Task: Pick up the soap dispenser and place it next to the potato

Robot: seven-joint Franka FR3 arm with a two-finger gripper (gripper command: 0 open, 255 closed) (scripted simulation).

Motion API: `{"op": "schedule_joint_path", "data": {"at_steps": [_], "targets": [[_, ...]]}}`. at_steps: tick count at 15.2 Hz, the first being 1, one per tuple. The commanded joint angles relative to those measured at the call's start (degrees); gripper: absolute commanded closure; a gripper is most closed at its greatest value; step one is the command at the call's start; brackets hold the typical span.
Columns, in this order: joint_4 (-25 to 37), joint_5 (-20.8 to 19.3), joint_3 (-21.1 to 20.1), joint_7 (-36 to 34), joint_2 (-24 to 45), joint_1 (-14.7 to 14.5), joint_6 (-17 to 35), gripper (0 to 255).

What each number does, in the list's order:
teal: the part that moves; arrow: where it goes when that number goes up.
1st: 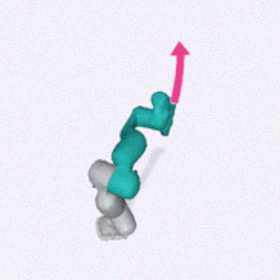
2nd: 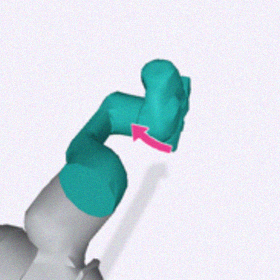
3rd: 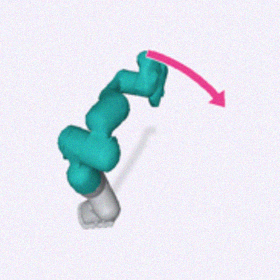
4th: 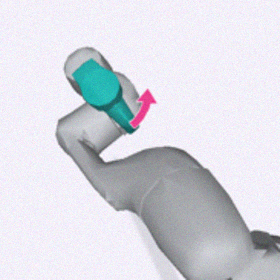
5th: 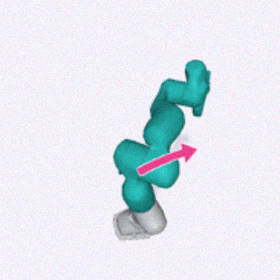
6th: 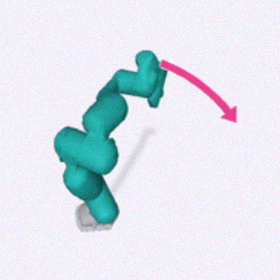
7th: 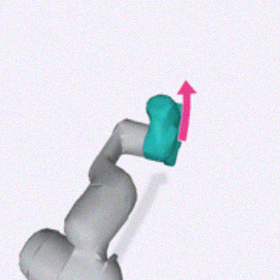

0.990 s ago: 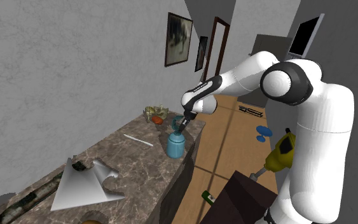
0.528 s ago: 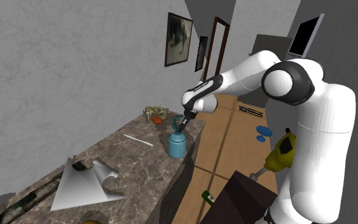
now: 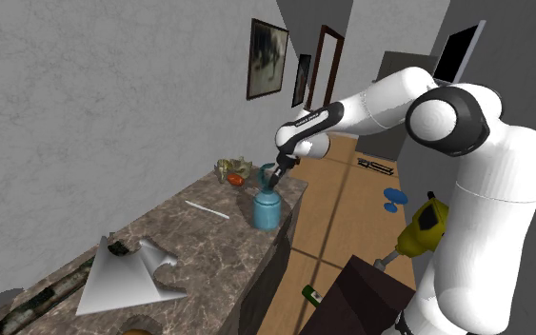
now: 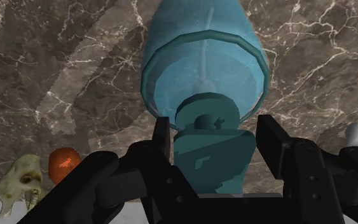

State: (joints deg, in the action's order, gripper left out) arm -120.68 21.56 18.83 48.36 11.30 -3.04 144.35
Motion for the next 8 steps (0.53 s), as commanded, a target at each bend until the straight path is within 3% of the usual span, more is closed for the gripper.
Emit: {"op": "schedule_joint_path", "data": {"at_steps": [1,8], "targets": [[0.60,-0.91,0.32,-0.73,-0.82,-0.10,-1.27,255],[2.53,-4.00,1.08,-3.45,-3.81,-0.54,-5.72,255]]}}
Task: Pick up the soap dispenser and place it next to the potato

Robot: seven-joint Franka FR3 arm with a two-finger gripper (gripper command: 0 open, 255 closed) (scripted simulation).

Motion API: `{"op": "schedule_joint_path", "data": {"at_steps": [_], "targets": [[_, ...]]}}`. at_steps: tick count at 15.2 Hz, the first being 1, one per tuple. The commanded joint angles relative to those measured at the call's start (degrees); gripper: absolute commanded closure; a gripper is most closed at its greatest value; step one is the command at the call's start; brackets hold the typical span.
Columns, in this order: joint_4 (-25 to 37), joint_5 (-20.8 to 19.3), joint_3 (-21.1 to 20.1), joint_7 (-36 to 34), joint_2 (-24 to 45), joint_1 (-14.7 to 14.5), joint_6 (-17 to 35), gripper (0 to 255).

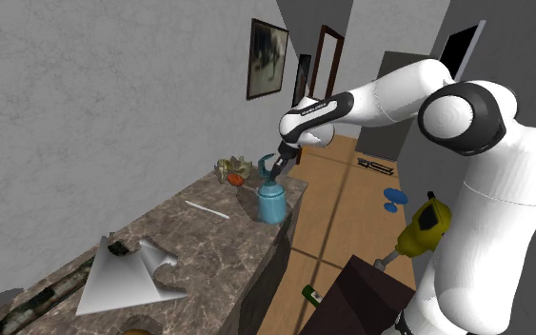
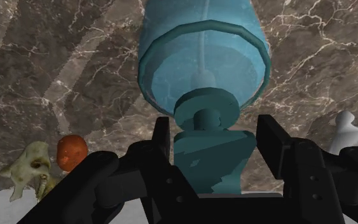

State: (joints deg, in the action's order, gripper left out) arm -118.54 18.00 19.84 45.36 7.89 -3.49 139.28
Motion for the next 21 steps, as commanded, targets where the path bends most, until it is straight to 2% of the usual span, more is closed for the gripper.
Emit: {"op": "schedule_joint_path", "data": {"at_steps": [1,21], "targets": [[0.71,-0.83,0.15,-0.81,-0.78,-0.13,-1.30,255],[10.12,-6.12,0.78,-6.05,-6.05,-0.40,-15.12,255]]}}
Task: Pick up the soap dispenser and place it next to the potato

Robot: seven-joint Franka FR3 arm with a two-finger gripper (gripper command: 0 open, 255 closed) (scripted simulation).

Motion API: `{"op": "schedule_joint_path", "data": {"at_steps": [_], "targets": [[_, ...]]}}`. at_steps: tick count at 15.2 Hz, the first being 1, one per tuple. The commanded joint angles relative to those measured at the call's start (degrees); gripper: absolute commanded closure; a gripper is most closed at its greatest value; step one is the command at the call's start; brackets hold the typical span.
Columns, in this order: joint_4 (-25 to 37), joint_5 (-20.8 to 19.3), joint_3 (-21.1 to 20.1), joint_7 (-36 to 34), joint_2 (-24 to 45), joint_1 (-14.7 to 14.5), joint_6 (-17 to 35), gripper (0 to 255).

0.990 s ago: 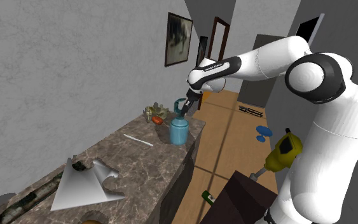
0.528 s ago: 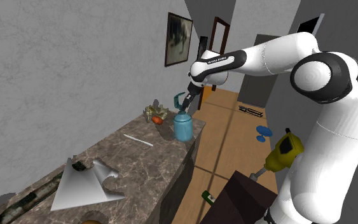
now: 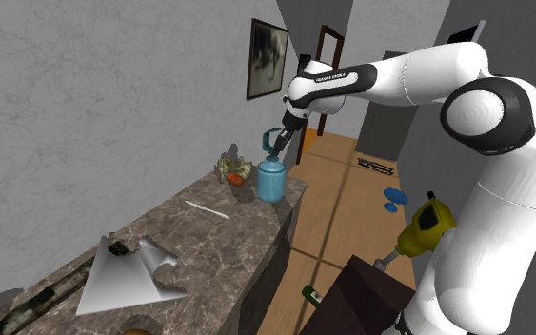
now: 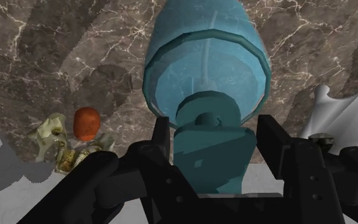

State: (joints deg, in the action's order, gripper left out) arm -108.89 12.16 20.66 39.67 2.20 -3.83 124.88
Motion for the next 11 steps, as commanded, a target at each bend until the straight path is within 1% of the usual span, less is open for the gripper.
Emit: {"op": "schedule_joint_path", "data": {"at_steps": [1,11], "targets": [[1.09,-0.43,-0.02,-0.54,-0.49,-0.06,-1.44,255],[8.01,-1.47,0.09,-2.08,-1.13,0.02,-8.85,255]]}}
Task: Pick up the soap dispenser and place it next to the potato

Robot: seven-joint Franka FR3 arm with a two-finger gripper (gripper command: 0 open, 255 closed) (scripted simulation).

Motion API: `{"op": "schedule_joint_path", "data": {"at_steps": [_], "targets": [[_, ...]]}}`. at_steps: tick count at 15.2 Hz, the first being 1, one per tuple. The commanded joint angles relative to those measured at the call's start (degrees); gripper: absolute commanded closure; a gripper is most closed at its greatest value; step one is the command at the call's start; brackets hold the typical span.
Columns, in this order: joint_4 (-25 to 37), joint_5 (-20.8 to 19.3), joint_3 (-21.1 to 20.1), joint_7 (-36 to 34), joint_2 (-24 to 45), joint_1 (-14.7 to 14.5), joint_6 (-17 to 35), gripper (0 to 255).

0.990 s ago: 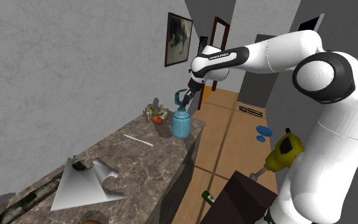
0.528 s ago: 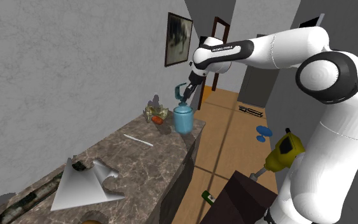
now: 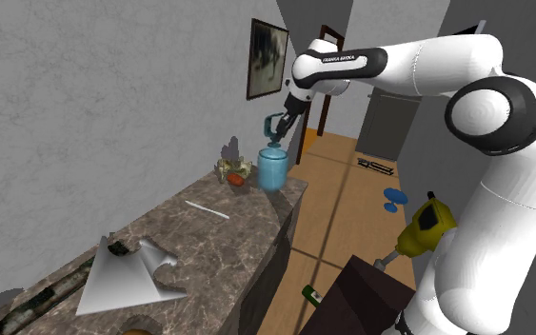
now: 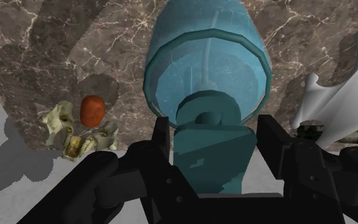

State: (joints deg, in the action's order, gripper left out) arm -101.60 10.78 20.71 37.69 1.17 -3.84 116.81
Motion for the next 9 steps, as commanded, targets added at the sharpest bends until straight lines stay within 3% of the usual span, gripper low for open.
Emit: {"op": "schedule_joint_path", "data": {"at_steps": [1,9], "targets": [[1.49,-0.14,0.05,-0.22,-0.09,0.05,-1.53,255],[8.33,-0.29,0.22,-1.06,0.51,0.24,-7.77,255]]}}
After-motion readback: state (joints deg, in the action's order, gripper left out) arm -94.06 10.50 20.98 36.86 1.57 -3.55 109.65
